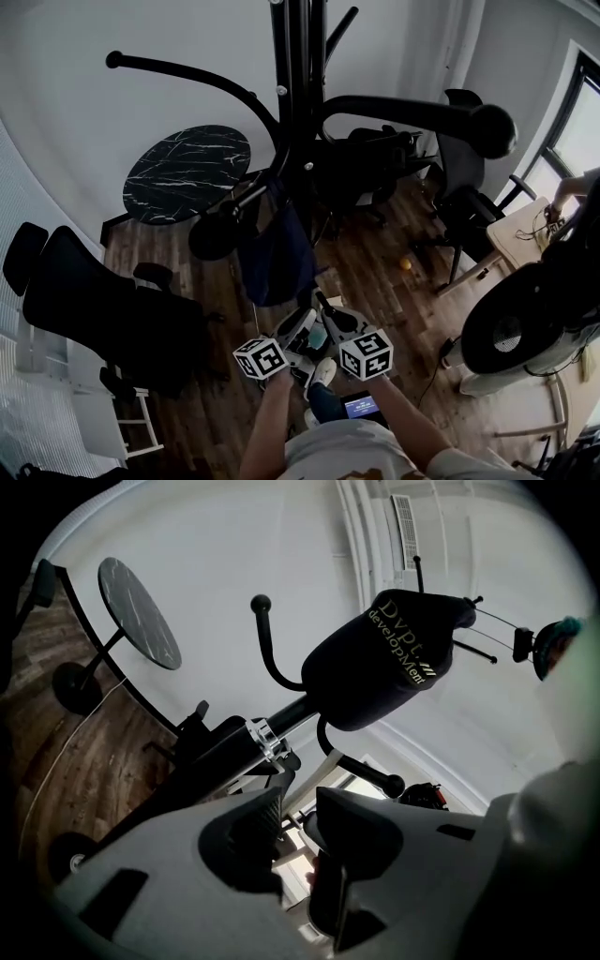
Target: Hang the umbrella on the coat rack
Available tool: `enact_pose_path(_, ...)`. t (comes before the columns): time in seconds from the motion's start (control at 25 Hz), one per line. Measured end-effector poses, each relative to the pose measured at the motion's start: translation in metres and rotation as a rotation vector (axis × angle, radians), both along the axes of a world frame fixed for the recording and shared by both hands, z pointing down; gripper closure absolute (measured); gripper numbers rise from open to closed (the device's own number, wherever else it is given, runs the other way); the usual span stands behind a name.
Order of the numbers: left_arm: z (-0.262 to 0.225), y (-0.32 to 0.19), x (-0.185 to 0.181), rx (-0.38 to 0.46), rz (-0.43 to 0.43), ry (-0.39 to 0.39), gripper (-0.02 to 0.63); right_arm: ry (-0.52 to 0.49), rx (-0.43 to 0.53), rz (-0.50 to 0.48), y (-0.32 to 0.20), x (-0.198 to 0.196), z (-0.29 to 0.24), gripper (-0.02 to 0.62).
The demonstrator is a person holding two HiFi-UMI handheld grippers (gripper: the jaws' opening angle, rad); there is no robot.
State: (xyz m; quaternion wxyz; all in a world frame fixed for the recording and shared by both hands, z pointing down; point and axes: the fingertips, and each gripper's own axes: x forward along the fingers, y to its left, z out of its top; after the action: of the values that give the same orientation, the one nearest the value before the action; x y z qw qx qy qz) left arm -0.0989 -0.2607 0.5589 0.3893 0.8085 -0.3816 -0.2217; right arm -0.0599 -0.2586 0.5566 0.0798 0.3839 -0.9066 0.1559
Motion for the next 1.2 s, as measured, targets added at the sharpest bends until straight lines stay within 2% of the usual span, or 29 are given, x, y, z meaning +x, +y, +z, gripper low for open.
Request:
enact_pose_path(0.2,-0.013,0.012,-0.017,0.046,-0.106,-0.098,0.575,0.012,0.027,0.057,0.012,0.011,-0.006,0.583)
enact_pose_path(0.48,-0.019,0.036,-0.021,0.082,-0.136,-0.317,0.586,-0.050,0.018,0.095,0.040,0.023,-0.014,0.583)
enact_pose_path(0.6,-0.024,0.050,-0.017,0.119,-0.106,-0.398,0.586,-0.068,0.023,0.106,0.051,0.027,-0.019,0.583)
enact_pose_path(0.72,-0.031,0.065,0.001,0.142,-0.019,-0.361,0.586,-0.111,0.008,0.093,0.064,0.029,-0.025,0.583)
enact_pose_path(0.8,-0.034,0.071,0.008,0.154,-0.011,-0.353,0.586,-0.161,-0.004,0.071,0.072,0.029,-0.032,0.583)
enact_pose_path(0.96,-0.035,0.081,0.013,0.187,-0.040,-0.450,0.586,-0.147,0.021,0.061,0.086,0.034,-0.039,0.583)
enact_pose_path(1.0,-0.037,0.085,0.016,0.189,-0.036,-0.431,0.586,-0.151,0.022,0.056,0.090,0.035,-0.040,0.583)
enact_pose_path(1.12,-0.048,0.094,0.016,0.172,-0.041,-0.269,0.586,-0.184,0.016,0.036,0.101,0.034,-0.044,0.583)
enact_pose_path(1.16,-0.050,0.096,0.015,0.167,-0.048,-0.248,0.586,-0.184,0.017,0.031,0.104,0.033,-0.045,0.584)
enact_pose_path(1.2,-0.050,0.098,0.015,0.166,-0.053,-0.259,0.586,-0.179,0.019,0.027,0.108,0.034,-0.046,0.584)
